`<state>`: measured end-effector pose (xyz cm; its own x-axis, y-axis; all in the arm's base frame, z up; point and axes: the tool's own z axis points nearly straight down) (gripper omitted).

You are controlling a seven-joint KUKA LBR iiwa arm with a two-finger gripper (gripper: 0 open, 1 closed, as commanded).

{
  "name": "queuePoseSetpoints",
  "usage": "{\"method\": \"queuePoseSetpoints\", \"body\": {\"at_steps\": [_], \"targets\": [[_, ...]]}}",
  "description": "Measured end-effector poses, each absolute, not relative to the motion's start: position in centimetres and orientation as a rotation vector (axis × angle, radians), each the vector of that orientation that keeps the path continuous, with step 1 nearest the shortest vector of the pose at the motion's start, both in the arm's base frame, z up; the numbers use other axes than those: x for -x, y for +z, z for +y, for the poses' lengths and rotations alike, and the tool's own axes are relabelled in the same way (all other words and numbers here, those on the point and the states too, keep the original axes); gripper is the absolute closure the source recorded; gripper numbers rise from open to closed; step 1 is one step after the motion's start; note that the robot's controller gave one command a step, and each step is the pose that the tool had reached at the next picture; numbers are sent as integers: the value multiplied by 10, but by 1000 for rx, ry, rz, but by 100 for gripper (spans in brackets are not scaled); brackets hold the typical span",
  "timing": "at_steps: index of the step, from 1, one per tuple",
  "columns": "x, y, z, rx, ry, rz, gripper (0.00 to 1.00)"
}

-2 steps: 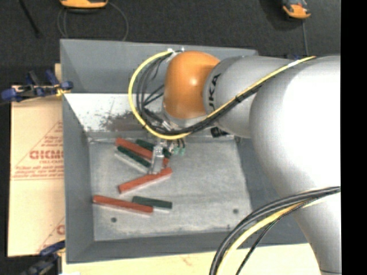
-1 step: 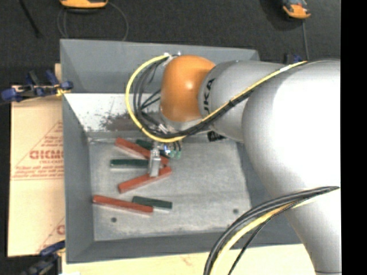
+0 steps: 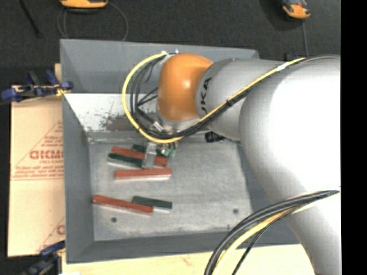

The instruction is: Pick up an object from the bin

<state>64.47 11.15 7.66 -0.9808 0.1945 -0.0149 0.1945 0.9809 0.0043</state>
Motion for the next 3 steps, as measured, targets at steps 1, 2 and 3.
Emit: {"method": "queuePoseSetpoints", "body": {"at_steps": [1,2,3], "targets": [[-645,77,111,-306,4,3111,100],[-645,77,111,-306,4,3112,100],[-646,80,111,-307,4,3113,100]]}}
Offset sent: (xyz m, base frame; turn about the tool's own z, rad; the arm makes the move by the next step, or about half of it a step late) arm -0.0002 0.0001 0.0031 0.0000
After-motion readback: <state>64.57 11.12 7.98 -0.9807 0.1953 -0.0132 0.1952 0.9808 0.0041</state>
